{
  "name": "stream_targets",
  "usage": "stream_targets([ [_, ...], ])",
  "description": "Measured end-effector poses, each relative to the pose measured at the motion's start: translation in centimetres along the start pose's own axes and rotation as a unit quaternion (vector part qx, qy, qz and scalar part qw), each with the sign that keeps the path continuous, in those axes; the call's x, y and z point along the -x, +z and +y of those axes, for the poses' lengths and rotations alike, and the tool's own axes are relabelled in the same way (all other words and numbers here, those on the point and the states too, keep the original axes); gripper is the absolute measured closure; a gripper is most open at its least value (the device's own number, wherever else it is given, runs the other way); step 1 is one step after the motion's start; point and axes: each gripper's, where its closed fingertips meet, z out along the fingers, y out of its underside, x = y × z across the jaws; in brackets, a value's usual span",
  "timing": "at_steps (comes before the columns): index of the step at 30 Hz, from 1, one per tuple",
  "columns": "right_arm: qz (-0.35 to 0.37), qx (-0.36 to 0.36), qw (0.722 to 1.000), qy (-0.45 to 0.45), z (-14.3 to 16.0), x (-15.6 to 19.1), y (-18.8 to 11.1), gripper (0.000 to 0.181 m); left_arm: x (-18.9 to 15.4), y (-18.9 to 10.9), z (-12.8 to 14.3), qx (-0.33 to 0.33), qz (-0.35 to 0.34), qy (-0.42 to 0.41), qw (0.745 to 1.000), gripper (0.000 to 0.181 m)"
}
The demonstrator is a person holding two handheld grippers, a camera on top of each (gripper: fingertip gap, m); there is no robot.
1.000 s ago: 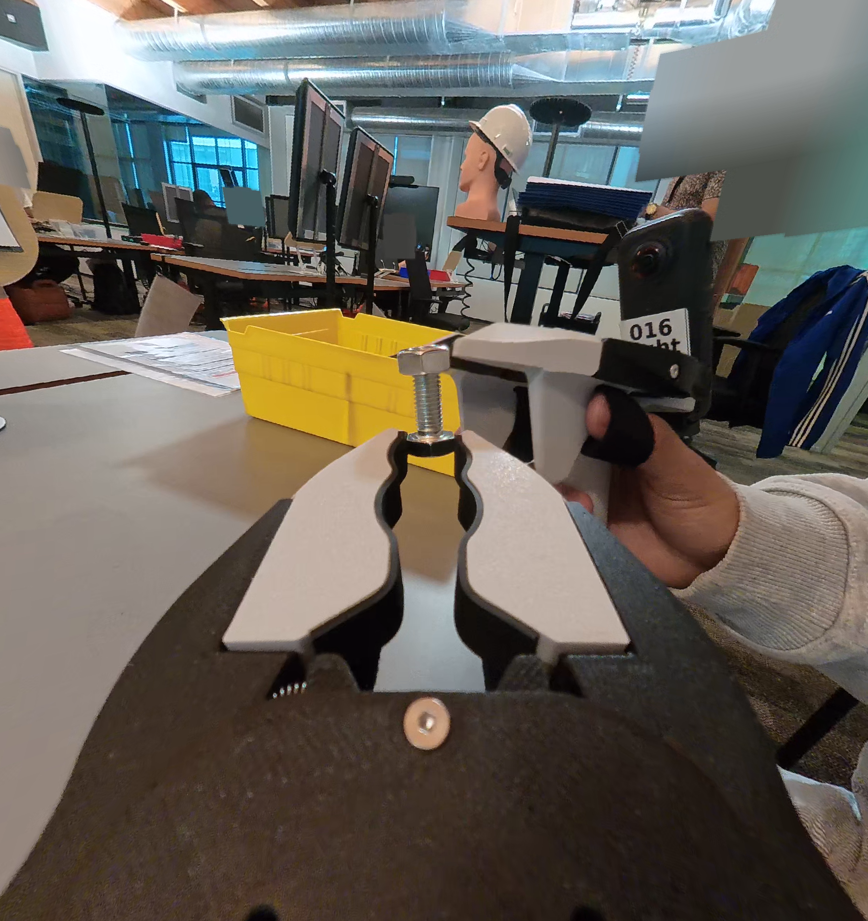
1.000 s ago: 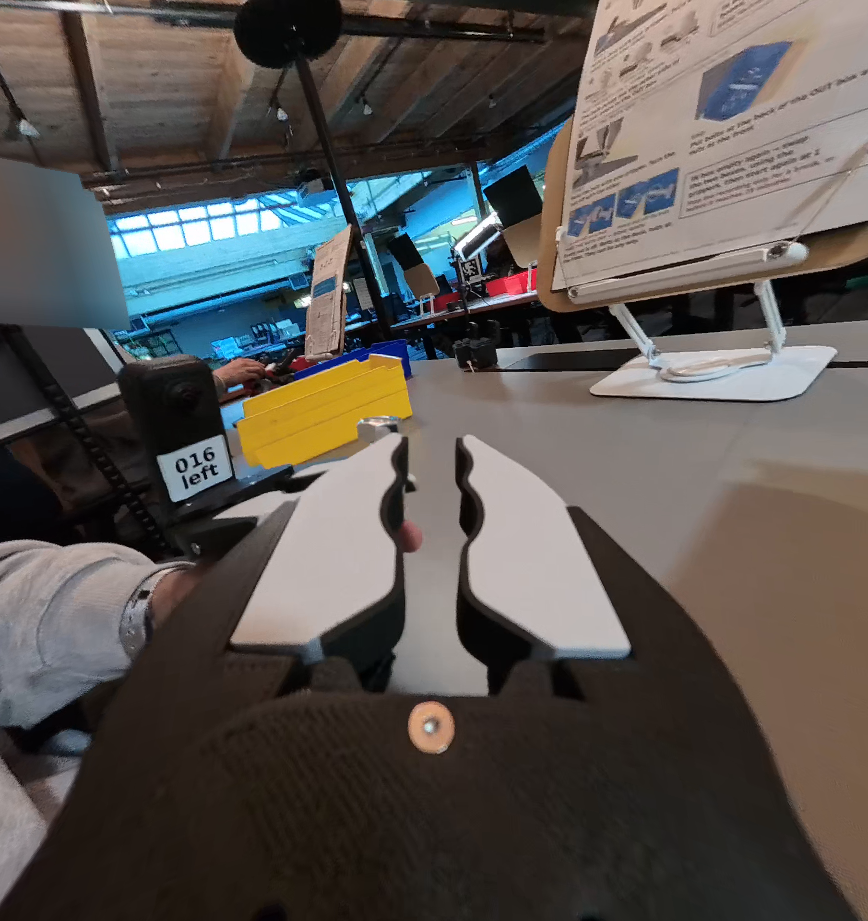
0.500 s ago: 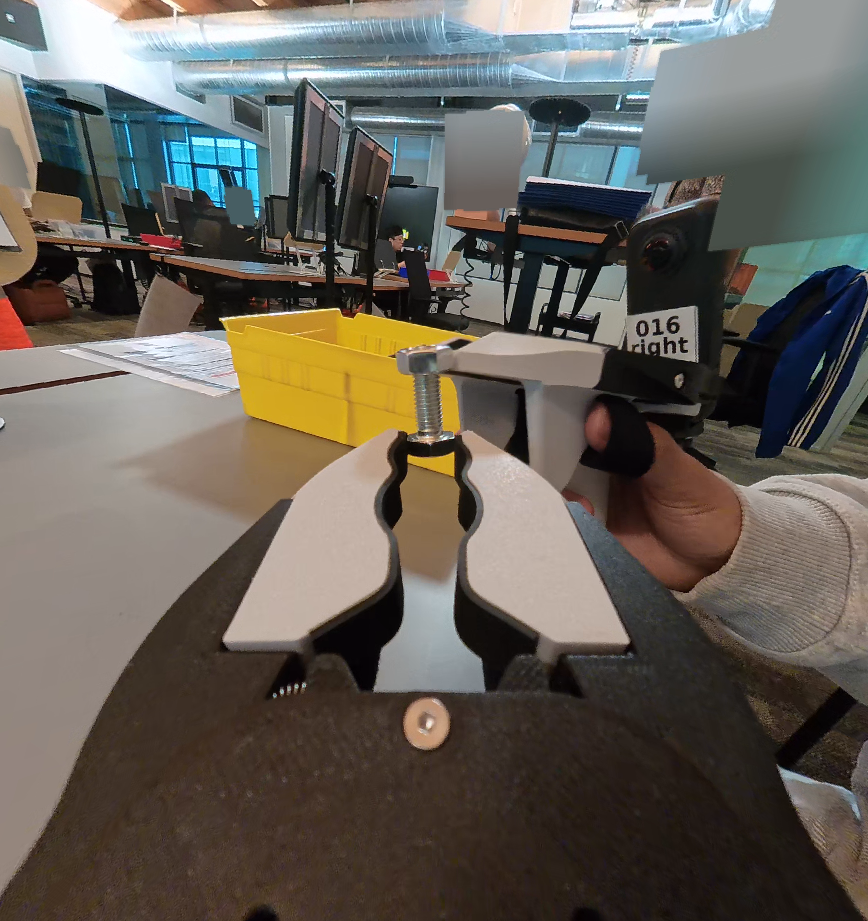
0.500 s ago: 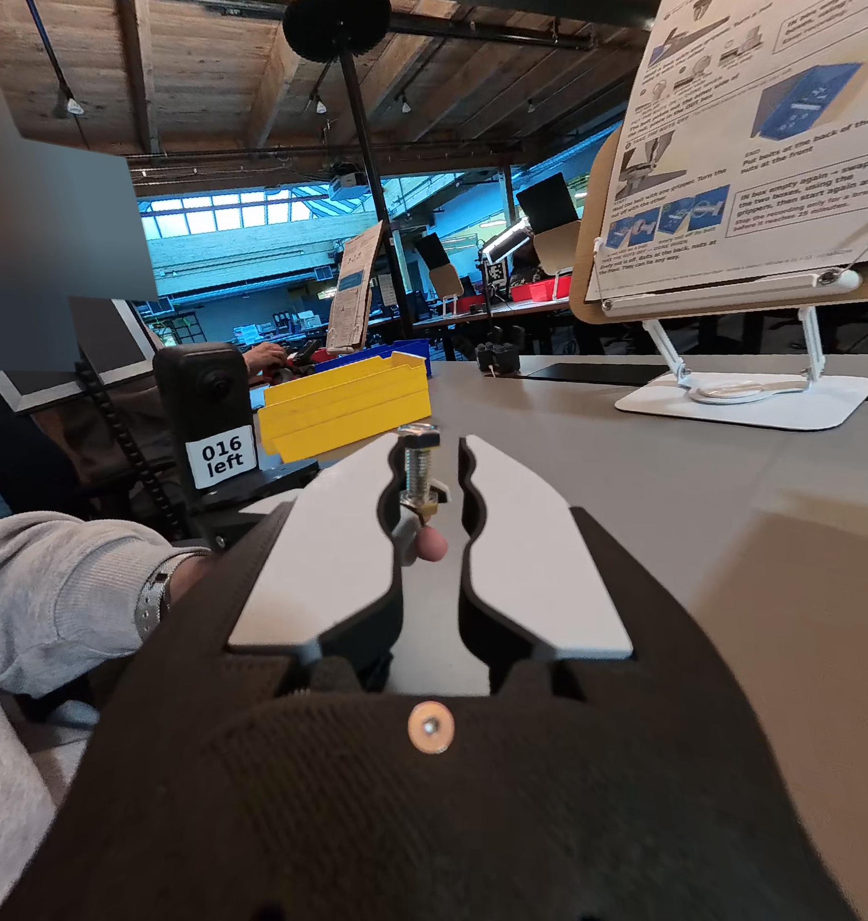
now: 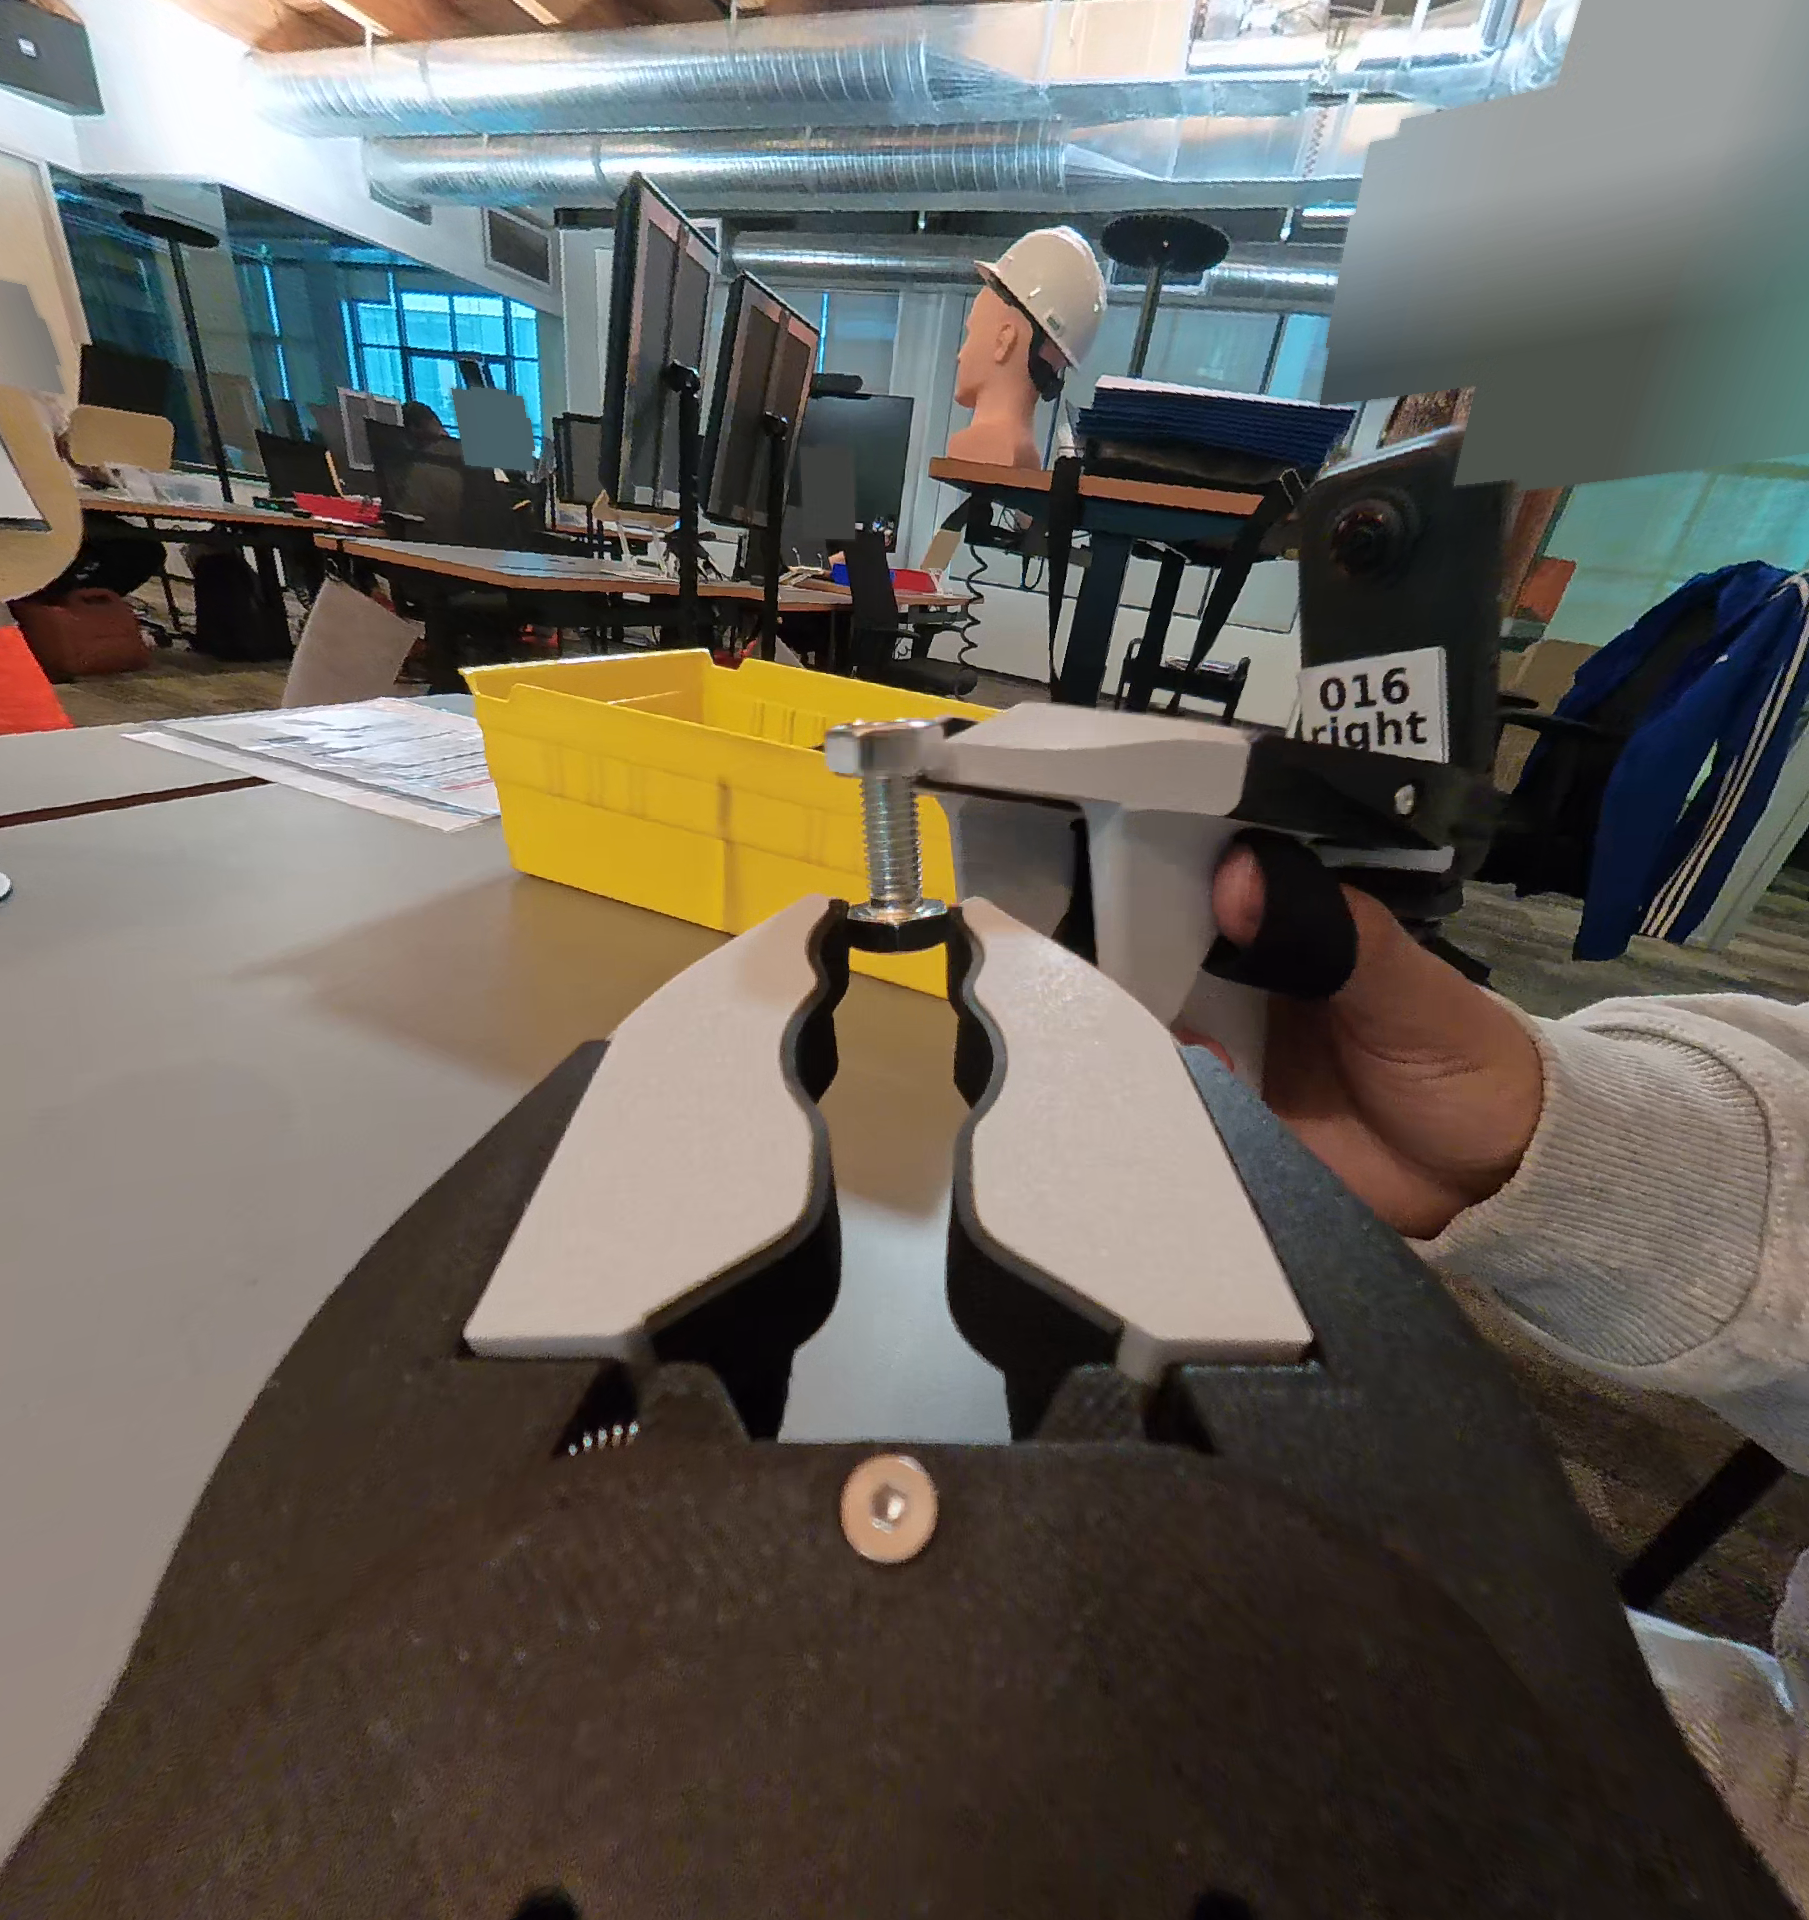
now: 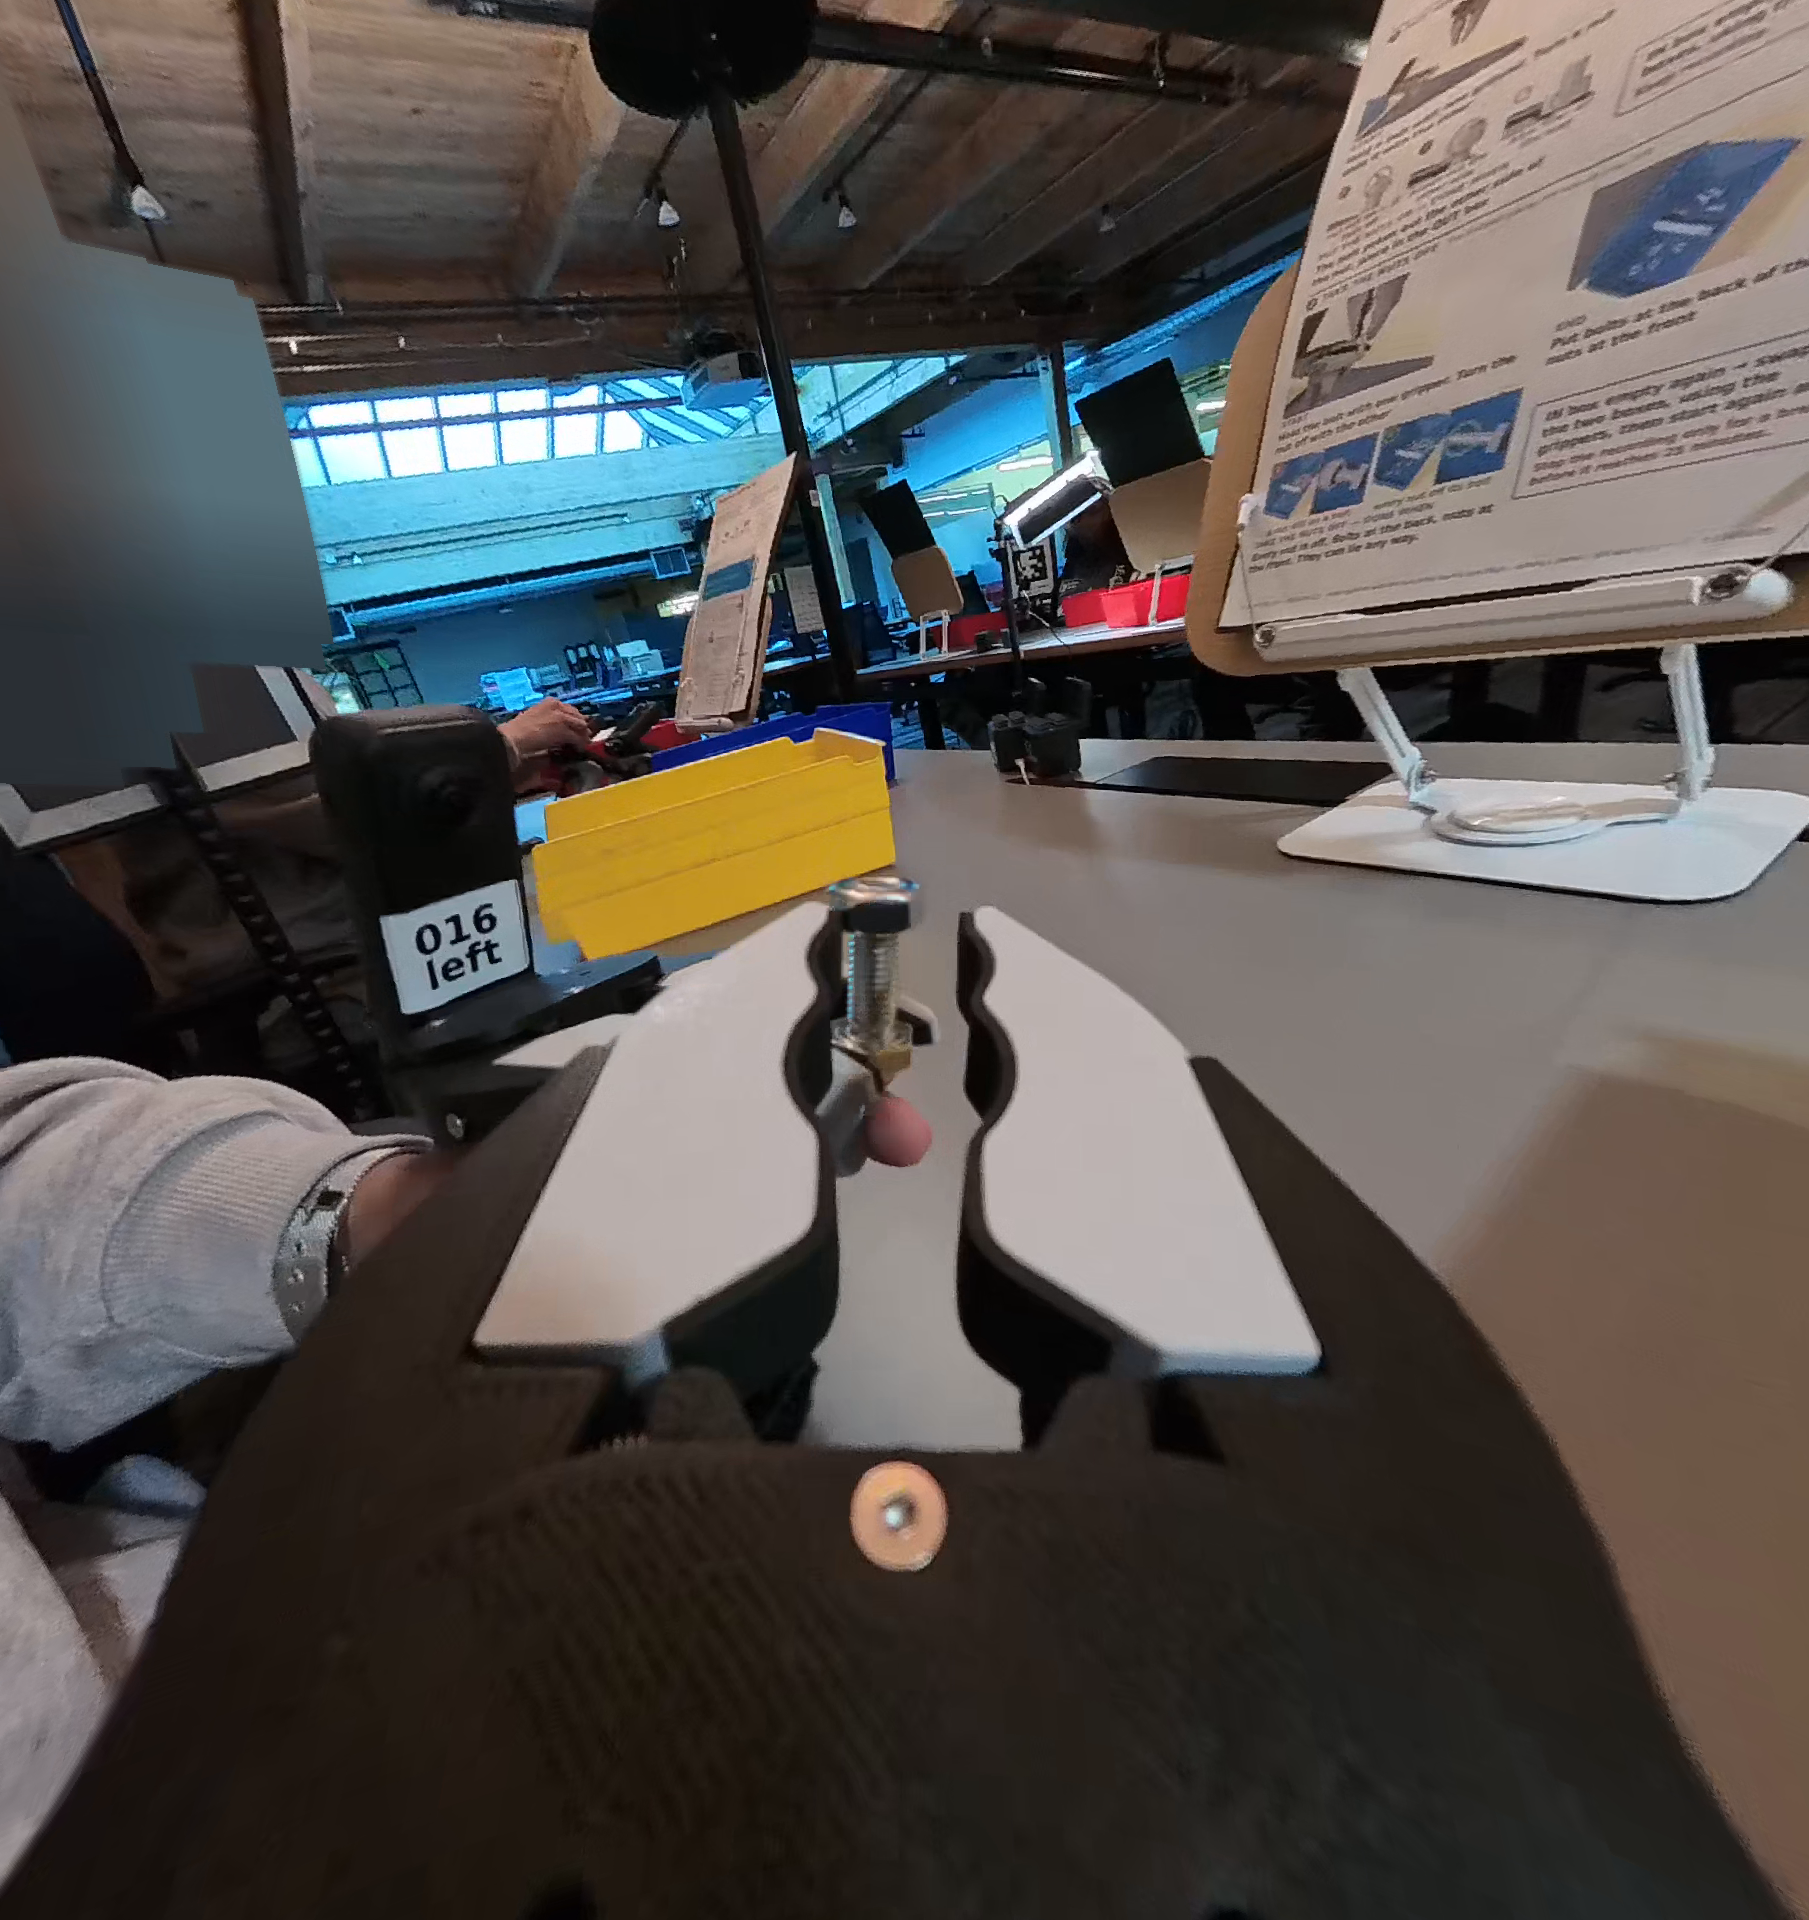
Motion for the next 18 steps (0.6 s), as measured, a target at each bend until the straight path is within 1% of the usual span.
stream_targets([
  [3,0.021,0.004,0.999,0.023,0.2,-1.1,-0.3,0.164,0.0,0.0,-0.1,-0.001,-0.001,-0.001,1.0,0.163],
  [4,0.018,0.001,0.999,0.028,0.1,-1.1,-0.3,0.164,0.0,0.0,0.0,0.0,0.0,-0.001,1.0,0.163],
  [7,-0.005,-0.021,0.999,0.026,-0.7,-0.3,-0.4,0.159,-0.1,0.0,0.1,0.002,0.001,0.0,1.0,0.163],
  [10,-0.017,-0.016,1.0,0.009,-0.5,0.5,-0.1,0.158,-0.2,0.1,0.1,0.003,0.003,0.004,1.0,0.163],
  [16,0.002,-0.007,1.0,0.017,-0.1,-0.3,-0.1,0.159,-0.1,0.0,0.0,0.0,0.002,0.002,1.0,0.163],
  [18,0.018,-0.003,0.999,0.027,0.0,-1.1,-0.3,0.163,-0.2,0.0,0.0,0.0,0.002,0.005,1.0,0.163],
])
